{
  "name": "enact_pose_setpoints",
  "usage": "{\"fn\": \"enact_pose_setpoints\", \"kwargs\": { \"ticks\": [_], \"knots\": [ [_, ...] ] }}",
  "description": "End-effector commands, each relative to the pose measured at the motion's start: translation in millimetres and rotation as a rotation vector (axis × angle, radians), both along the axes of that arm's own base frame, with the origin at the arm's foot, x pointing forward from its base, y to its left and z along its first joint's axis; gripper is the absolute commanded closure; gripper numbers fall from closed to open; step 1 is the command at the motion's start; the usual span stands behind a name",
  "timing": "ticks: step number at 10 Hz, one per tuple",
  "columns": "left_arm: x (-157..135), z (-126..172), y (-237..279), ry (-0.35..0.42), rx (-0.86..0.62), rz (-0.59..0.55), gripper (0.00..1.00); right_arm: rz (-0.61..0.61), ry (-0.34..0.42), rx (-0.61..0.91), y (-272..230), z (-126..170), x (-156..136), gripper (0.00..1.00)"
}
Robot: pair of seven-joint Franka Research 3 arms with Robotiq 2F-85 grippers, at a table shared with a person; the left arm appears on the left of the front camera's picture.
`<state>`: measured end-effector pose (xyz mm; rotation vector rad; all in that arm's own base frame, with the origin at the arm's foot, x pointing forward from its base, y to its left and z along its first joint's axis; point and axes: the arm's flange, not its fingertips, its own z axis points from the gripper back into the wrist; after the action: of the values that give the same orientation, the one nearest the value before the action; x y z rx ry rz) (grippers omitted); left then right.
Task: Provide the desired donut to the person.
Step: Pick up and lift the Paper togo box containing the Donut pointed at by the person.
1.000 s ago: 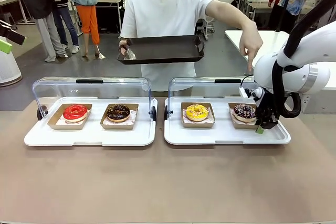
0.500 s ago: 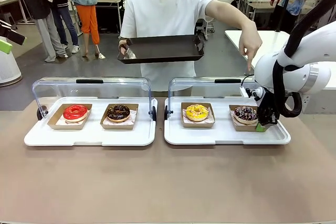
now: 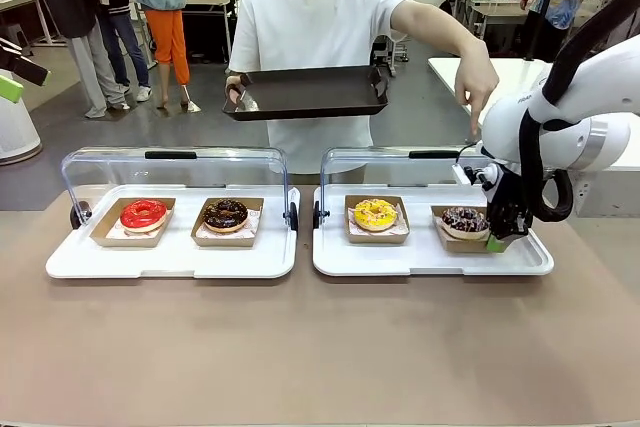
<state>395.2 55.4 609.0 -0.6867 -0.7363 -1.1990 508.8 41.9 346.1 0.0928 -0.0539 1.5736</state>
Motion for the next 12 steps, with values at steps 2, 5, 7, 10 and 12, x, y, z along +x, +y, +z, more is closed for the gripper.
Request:
{"fn": "enact_pose_setpoints", "kwargs": {
  "ticks": [2,5,7,10,12],
  "knots": [
    [0,1,1,-0.001,-0.003,-0.003,0.0,-0.02,0.022,-0.076,25,61,-44,1.0],
    [0,1,1,-0.001,-0.003,-0.003,0.0,-0.008,0.007,-0.094,41,112,-87,1.0],
    [0,1,1,-0.001,-0.003,-0.003,0.0,0.001,-0.026,-0.101,54,150,-114,1.0],
    [0,1,1,-0.001,-0.003,-0.003,0.0,-0.006,-0.093,-0.118,78,215,-142,1.0],
    [0,1,1,-0.001,-0.003,-0.003,0.0,-0.034,-0.14,-0.131,97,255,-140,1.0]
  ]
}}
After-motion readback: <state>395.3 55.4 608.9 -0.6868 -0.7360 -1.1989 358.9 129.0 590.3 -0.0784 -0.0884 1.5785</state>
